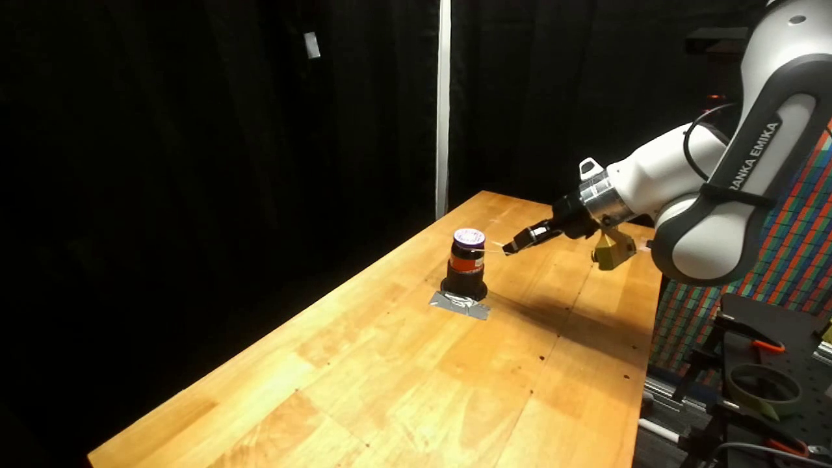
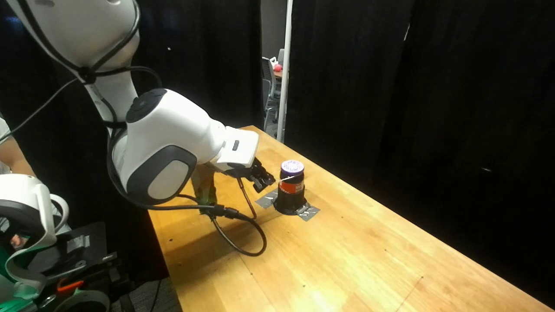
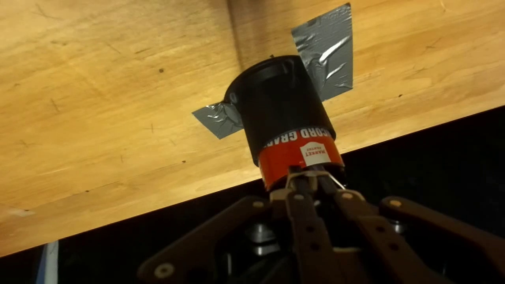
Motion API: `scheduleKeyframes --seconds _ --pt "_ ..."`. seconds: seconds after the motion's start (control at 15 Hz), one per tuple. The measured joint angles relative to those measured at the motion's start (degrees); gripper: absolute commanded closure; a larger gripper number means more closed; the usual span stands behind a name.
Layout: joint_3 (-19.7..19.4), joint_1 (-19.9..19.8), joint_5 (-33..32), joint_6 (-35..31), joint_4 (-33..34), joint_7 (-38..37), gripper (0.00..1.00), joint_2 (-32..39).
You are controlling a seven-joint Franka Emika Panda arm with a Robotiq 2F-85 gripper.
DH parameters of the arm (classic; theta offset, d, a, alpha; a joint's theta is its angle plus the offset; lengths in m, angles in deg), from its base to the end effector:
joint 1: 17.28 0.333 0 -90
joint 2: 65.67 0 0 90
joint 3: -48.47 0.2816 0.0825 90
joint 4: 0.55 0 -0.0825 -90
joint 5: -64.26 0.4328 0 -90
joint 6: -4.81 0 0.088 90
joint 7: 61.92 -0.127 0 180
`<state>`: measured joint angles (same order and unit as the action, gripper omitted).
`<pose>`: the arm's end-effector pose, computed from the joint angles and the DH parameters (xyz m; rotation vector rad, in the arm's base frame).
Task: Put the elastic rubber on the object
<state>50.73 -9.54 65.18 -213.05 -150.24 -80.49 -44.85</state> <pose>0.4758 0.0831 0.1324 -2.6923 0.2366 -1.1456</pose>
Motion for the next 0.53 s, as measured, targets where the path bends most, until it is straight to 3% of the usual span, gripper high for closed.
scheduleKeyframes --seconds 0.53 --pt "3.26 -2.3 0.0 -18.07 -0.71 1.09 0.88 6.71"
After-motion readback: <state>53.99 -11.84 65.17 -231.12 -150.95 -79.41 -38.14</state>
